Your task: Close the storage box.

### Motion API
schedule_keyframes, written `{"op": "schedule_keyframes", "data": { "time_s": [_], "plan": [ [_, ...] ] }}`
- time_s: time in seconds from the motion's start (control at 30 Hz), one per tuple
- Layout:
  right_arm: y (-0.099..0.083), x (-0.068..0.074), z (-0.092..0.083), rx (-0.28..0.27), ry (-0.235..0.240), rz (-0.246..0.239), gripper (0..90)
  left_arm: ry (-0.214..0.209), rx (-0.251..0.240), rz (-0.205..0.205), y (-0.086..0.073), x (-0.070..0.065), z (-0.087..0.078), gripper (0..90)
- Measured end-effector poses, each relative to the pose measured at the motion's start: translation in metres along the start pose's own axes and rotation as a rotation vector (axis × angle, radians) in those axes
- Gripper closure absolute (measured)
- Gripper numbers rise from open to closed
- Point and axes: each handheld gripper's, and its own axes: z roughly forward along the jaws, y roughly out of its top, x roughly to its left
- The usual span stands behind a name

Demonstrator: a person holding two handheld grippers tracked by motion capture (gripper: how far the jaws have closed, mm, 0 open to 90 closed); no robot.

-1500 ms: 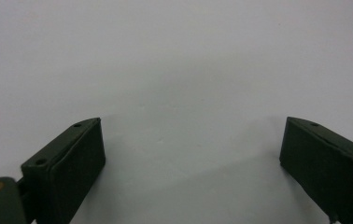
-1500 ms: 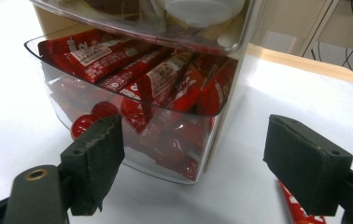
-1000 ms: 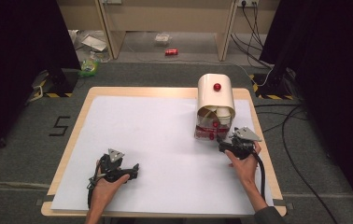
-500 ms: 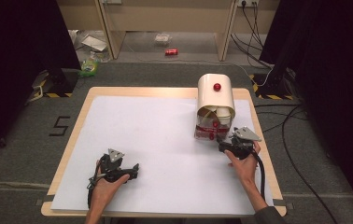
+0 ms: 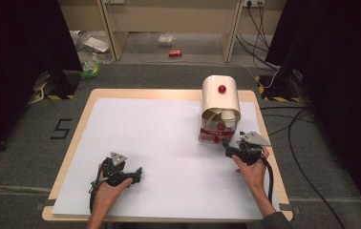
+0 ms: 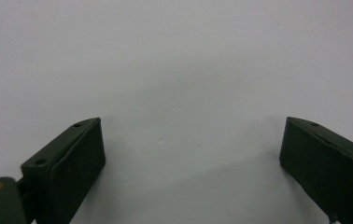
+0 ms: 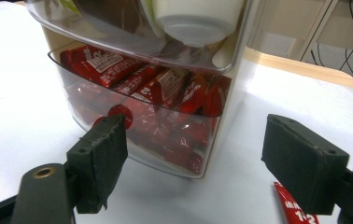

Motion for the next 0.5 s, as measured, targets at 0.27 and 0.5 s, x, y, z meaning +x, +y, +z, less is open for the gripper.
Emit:
{"op": "schedule_keyframes", "data": {
  "time_s": [0.27,0.5],
  "plan": [
    [-0.003,-0.003,-0.005,-0.002,0.001,0.022,23.2,0.0,0.001,0.0,0.0,0.0,0.0,6.0],
    [-0.002,-0.002,-0.013,-0.009,0.015,0.023,23.2,-0.001,-0.002,-0.002,0.0,0.0,0.0,6.1]
  ]
}}
